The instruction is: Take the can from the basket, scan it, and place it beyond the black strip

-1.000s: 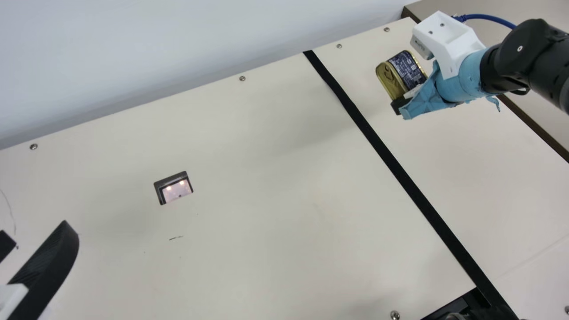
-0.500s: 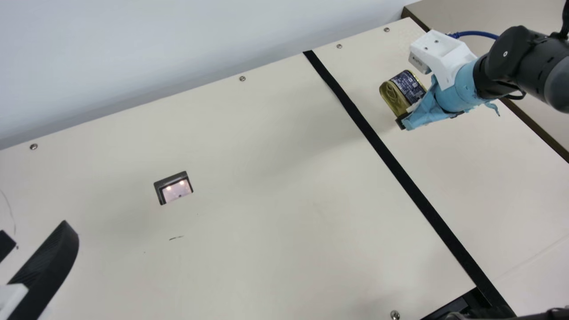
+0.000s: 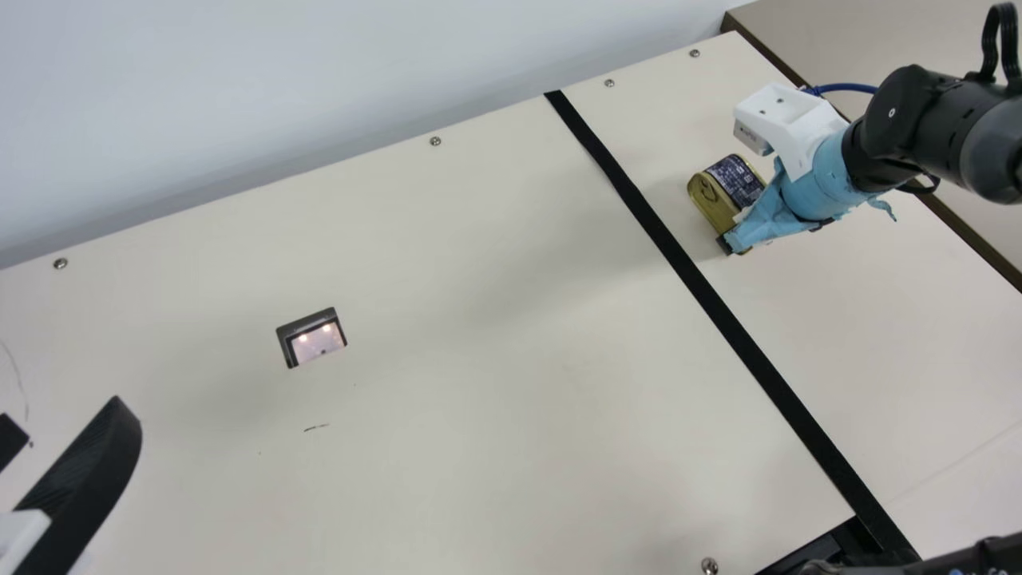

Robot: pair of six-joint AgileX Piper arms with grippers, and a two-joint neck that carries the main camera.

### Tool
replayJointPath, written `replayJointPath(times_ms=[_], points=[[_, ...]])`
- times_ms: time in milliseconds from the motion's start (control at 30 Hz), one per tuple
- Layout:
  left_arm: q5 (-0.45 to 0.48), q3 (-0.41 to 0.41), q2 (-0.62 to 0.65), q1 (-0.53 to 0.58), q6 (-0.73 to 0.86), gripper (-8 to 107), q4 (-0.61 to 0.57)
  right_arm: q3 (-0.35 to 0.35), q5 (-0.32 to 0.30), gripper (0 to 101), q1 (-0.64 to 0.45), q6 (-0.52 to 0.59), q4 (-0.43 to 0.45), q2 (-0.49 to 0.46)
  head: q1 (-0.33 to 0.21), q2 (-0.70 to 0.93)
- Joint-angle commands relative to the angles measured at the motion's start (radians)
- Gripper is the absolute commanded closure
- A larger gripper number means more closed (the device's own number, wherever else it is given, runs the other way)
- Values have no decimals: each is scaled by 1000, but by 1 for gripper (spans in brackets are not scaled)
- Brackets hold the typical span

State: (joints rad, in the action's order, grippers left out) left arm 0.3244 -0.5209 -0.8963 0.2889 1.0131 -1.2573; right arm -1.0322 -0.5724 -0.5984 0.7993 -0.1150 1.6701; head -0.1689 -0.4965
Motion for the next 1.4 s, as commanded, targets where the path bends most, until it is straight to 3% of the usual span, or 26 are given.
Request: replayJointPath(times_ms=[0,267,733,1367], points=[[0,0,0,0,0,9,0,1,-1,0,-1,-4,8,2,-35,-17],[0,0,0,0,0,9,0,-2,-4,0,2,-10,-21,-14,-35,-17],[0,0,0,0,0,9,0,-35,-21,0,90,46,-294,-122,-37,2],[0,0,0,0,0,9,0,-17,-23,0,237,118,-502,-217,-72,279]])
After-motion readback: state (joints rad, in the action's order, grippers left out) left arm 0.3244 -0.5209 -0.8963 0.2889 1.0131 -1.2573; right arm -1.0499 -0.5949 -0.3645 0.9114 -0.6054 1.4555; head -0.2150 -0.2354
